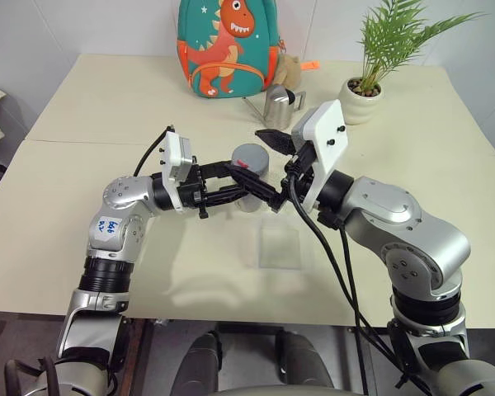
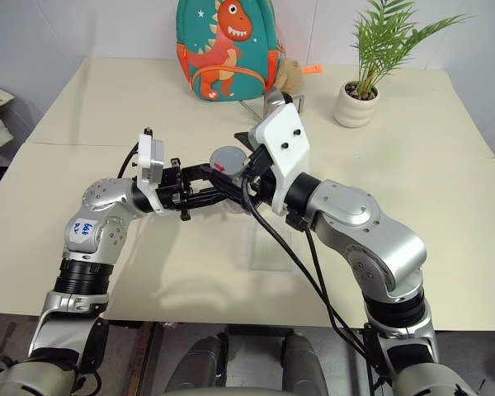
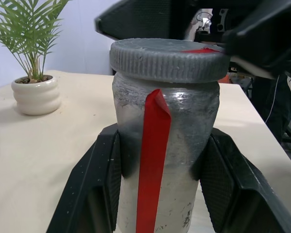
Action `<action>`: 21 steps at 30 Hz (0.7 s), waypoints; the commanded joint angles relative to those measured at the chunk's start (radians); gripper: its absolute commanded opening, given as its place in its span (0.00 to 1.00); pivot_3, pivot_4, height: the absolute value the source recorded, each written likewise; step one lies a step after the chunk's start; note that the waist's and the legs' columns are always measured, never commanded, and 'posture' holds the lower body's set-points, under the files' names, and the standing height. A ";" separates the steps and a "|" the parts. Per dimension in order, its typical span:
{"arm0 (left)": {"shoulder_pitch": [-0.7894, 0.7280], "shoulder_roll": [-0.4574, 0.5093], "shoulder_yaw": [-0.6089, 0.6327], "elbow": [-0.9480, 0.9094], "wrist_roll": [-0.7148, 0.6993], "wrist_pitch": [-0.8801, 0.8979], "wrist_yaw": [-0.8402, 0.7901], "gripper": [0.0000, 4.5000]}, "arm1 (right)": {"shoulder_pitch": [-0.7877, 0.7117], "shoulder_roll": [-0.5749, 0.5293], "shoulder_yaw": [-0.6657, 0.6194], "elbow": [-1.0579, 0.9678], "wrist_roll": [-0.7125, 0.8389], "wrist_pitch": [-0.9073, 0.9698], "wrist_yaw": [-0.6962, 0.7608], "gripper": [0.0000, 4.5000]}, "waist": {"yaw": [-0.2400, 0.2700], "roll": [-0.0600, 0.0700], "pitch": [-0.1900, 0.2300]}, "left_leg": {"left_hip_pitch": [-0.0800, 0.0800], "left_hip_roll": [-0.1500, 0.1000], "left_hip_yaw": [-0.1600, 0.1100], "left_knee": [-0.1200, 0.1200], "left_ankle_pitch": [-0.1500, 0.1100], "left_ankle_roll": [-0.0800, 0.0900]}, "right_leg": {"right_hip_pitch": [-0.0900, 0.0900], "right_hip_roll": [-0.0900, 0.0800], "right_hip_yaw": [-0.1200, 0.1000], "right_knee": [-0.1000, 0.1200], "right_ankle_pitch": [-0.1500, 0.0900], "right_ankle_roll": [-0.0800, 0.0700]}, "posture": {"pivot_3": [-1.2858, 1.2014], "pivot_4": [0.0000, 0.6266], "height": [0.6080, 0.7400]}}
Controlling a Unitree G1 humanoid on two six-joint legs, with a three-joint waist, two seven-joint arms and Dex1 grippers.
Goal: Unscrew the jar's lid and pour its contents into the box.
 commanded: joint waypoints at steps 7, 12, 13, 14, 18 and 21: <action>-0.017 0.000 0.017 -0.068 -0.030 0.010 0.011 0.41 | -0.004 -0.015 0.013 -0.004 0.009 -0.037 0.088 0.56 | 0.000 0.000 0.000 | 0.000 0.000 0.000 0.000 0.000 0.000 | 0.000 0.000 0.000 0.000 0.000 0.000 | 0.52 0.24 1.00; -0.014 0.012 0.028 -0.089 -0.060 0.053 -0.012 0.41 | -0.006 -0.031 0.009 0.000 0.052 -0.068 0.190 0.56 | -0.001 0.000 0.000 | 0.000 0.000 0.000 -0.001 0.000 0.000 | 0.000 0.000 0.000 0.000 0.000 0.000 | 0.52 0.24 1.00; -0.013 0.017 0.029 -0.091 -0.067 0.060 -0.023 0.41 | -0.007 -0.037 0.006 -0.002 0.067 -0.072 0.221 0.56 | -0.001 0.000 0.000 | 0.000 0.000 0.000 -0.001 0.000 0.000 | 0.000 0.000 0.000 0.000 0.000 0.000 | 0.52 0.24 1.00; -0.012 0.022 0.031 -0.092 -0.073 0.068 -0.033 0.41 | -0.009 -0.044 0.003 -0.004 0.083 -0.075 0.251 0.56 | -0.001 0.000 0.000 | 0.000 0.000 0.000 -0.001 0.000 0.000 | 0.000 0.000 0.000 0.000 0.000 0.000 | 0.52 0.24 1.00; -0.011 0.046 0.031 -0.084 -0.090 0.092 -0.090 0.41 | -0.025 -0.073 -0.010 0.009 0.137 -0.086 0.367 0.56 | -0.002 0.000 0.000 | 0.000 0.000 0.000 -0.001 0.000 0.000 | 0.000 0.000 0.000 -0.001 0.000 0.000 | 0.52 0.24 1.00; -0.017 0.064 0.028 -0.062 -0.095 0.098 -0.139 0.41 | -0.043 -0.094 -0.019 0.030 0.167 -0.096 0.450 0.56 | -0.003 0.000 0.000 | 0.000 0.000 0.000 -0.001 0.000 0.000 | 0.000 0.001 0.000 -0.001 0.000 0.000 | 0.52 0.24 1.00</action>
